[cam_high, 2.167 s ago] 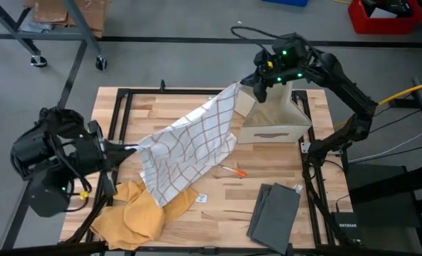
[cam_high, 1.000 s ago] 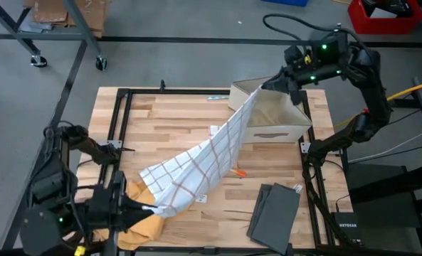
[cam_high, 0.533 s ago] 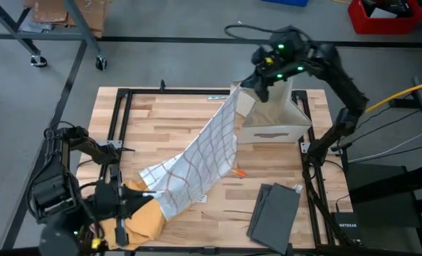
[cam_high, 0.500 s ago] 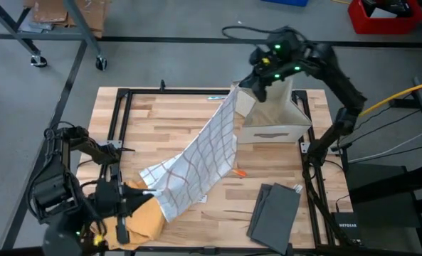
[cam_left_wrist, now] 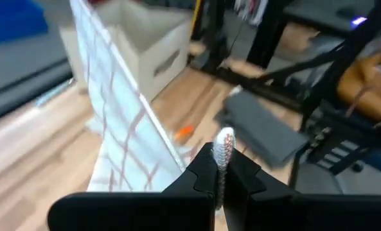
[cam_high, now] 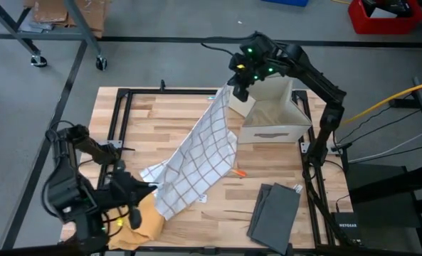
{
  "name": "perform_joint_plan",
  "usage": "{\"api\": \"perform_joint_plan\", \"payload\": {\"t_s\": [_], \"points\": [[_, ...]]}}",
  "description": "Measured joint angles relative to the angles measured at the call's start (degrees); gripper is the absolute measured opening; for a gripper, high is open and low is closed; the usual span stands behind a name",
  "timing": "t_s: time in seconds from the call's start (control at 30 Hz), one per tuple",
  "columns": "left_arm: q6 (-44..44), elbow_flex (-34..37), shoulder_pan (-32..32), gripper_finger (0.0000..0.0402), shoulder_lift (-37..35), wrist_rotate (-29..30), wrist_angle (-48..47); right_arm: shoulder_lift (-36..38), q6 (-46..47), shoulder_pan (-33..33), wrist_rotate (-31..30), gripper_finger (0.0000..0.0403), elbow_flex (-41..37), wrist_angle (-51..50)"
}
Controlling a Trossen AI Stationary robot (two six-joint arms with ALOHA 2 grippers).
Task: Fold towel
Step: Fold the white kitchen towel
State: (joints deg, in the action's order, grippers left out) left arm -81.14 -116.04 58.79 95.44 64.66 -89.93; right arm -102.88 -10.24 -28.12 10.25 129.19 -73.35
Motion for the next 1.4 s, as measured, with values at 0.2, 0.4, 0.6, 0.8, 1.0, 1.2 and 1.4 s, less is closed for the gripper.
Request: {"api": "perform_joint_plan", "payload": {"t_s": [0.2,0.4,0.6,0.8,1.0,1.2,1.4], "points": [[-5.76,7.13,-4.57,0.0,-0.07,-12.51,-0.09,-2.15,-1.07,0.02,-4.23,0.0001,0.0,0.33],[-11.26,14.89,-7.28,0.0,-0.07,-22.95,-0.04,-5.35,-4.12,0.07,-3.16,0.0001,0.0,0.23],[-15.96,21.4,-7.67,0.0,-0.07,-30.32,-0.11,-9.48,-9.55,0.07,-2.92,0.0001,0.0,-0.04],[-19.93,24.58,-7.46,0.0,-0.34,-31.62,-0.03,-12.13,-13.04,0.05,-2.66,0.0001,0.0,0.94],[-21.57,24.75,-7.64,0.0,-2.51,-31.57,-0.07,-12.19,-13.18,-0.04,-2.2,0.0001,0.0,7.42],[-20.29,24.75,-7.97,0.0,-5.24,-31.14,-0.04,-12.17,-13.22,-0.09,-1.05,0.0001,0.0,11.73],[-14.14,24.73,-7.9,0.0,-6.42,-31.58,0.0,-12.15,-17.88,-0.09,0.76,0.0001,0.0,4.05]]}}
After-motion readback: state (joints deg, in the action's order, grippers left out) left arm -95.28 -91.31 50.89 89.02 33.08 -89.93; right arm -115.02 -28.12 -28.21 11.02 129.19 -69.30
